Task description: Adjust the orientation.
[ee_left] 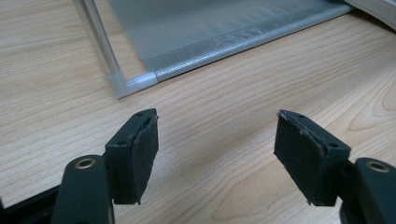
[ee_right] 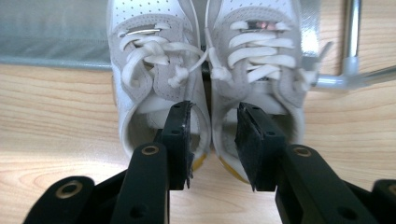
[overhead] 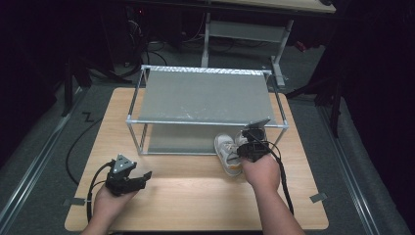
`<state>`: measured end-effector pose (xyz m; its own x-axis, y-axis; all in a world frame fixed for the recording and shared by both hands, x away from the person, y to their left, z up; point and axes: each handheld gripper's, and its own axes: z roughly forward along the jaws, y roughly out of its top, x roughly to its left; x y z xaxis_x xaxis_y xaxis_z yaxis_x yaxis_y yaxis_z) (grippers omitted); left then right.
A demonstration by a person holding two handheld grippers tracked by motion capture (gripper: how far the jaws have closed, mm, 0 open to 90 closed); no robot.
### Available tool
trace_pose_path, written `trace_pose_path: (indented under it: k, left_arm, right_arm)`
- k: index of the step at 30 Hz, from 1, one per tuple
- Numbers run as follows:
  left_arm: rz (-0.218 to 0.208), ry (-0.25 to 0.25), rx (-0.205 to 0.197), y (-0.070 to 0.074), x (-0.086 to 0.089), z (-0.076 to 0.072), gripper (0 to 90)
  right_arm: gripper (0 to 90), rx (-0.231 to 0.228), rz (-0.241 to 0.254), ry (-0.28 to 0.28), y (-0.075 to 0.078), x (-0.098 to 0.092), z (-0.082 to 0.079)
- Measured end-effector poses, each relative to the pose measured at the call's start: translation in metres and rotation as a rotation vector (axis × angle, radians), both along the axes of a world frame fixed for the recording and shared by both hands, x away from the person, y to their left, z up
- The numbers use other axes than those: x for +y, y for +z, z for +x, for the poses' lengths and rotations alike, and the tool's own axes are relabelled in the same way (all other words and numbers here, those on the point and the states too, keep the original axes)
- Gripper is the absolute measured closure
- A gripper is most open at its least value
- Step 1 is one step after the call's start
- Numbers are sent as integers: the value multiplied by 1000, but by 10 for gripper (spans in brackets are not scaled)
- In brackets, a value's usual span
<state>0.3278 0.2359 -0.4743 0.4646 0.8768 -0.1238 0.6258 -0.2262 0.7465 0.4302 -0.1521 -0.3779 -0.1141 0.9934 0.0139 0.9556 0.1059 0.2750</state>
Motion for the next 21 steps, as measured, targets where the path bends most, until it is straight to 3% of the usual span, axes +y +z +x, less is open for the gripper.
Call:
trace_pose_path:
  k: [3, 6, 9, 14, 18, 19, 21]
  left_arm:
    - [-2, -7, -2, 0, -2, 0, 311]
    - [-11, -25, -9, 2, -7, -3, 327]
    - [-21, -54, -17, 6, -22, -8, 356]
    - [-70, -112, -39, 13, -70, -19, 475]
    - [-8, -159, -55, 14, -120, -24, 567]
    - [1, -143, -55, 13, -133, -25, 599]
    - [-88, -100, -23, 10, -153, -22, 698]
  right_arm:
    - [648, -14, 25, 27, 5, -4, -10]
    - [635, -70, 32, 84, 6, -9, -28]
    - [627, -139, 39, 138, -3, -18, -52]
    - [642, -235, 99, 177, -27, -39, -86]
    - [698, -308, 120, 179, -45, -54, -98]
    - [723, -319, 124, 176, -49, -57, -99]
    - [789, -350, 121, 178, -56, -63, -100]
